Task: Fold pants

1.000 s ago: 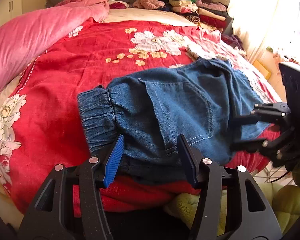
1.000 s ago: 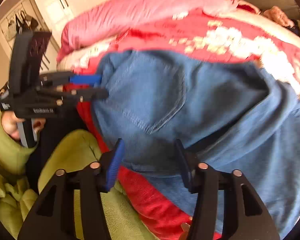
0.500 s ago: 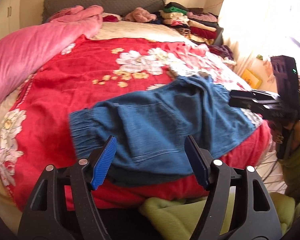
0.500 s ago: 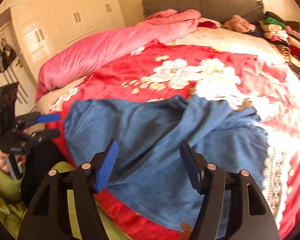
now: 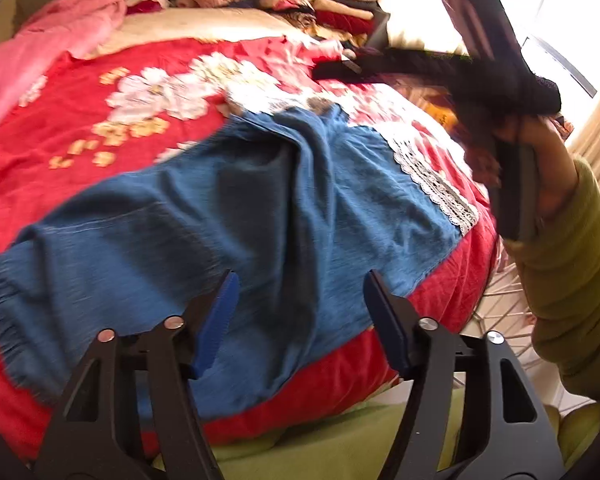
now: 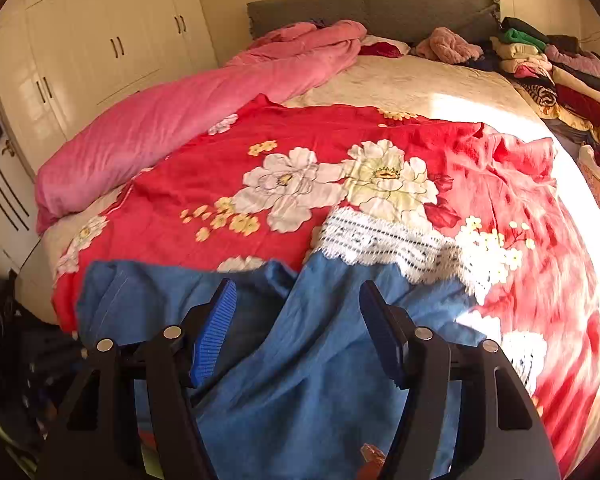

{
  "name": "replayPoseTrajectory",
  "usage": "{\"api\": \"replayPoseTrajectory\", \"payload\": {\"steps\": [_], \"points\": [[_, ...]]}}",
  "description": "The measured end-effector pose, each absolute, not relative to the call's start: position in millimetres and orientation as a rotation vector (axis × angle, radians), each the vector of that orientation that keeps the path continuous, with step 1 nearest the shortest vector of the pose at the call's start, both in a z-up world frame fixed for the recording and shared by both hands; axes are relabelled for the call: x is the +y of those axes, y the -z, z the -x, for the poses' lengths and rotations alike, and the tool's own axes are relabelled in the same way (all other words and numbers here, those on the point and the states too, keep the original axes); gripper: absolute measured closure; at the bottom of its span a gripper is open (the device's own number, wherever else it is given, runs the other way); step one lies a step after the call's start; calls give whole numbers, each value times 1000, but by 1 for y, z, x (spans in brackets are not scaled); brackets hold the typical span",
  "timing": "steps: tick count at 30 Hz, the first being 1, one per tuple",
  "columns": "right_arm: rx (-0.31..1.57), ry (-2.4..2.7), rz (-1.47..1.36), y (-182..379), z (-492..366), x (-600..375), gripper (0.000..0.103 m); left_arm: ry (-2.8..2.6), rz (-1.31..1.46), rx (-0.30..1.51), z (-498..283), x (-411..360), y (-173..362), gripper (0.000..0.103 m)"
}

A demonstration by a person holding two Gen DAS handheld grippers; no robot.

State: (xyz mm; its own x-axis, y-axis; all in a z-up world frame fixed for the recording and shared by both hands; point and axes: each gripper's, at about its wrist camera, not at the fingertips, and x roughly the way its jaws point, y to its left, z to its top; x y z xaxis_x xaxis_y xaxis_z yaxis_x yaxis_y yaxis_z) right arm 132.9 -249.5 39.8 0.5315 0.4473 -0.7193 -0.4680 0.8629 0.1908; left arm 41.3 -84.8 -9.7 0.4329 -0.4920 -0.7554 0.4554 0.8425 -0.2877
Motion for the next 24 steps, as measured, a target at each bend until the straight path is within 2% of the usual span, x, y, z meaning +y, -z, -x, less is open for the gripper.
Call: {"api": "replayPoseTrajectory", "payload": {"steps": [4, 6, 8, 10, 17, 19, 20, 21, 23, 24], "points": [[896, -535, 61, -28, -170, -235, 40, 616, 58, 1000, -58, -102, 25, 64], [921, -521, 89, -18, -187, -226, 40, 628, 82, 1032, -66, -110, 35, 68], [943, -496, 121, -7, -203, -216, 40, 627, 75, 1035, -67, -115, 40, 88], [966, -477, 151, 5, -218, -205, 40, 621, 57, 1035, -66, -118, 45, 97], [1016, -389, 196, 36, -254, -182, 40, 633, 37, 1027, -60, -121, 49, 97], [1019, -372, 174, 40, -259, -187, 53, 638, 44, 1026, -62, -121, 50, 97], [1021, -368, 161, 41, -261, -192, 74, 641, 50, 1025, -63, -120, 50, 97], [1021, -377, 137, 41, -262, -197, 82, 644, 56, 1025, -63, -118, 49, 97], [1005, -385, 81, 35, -259, -210, 92, 648, 63, 1025, -64, -113, 47, 97], [986, -372, 71, 30, -255, -219, 92, 648, 64, 1023, -64, -111, 46, 97]]}}
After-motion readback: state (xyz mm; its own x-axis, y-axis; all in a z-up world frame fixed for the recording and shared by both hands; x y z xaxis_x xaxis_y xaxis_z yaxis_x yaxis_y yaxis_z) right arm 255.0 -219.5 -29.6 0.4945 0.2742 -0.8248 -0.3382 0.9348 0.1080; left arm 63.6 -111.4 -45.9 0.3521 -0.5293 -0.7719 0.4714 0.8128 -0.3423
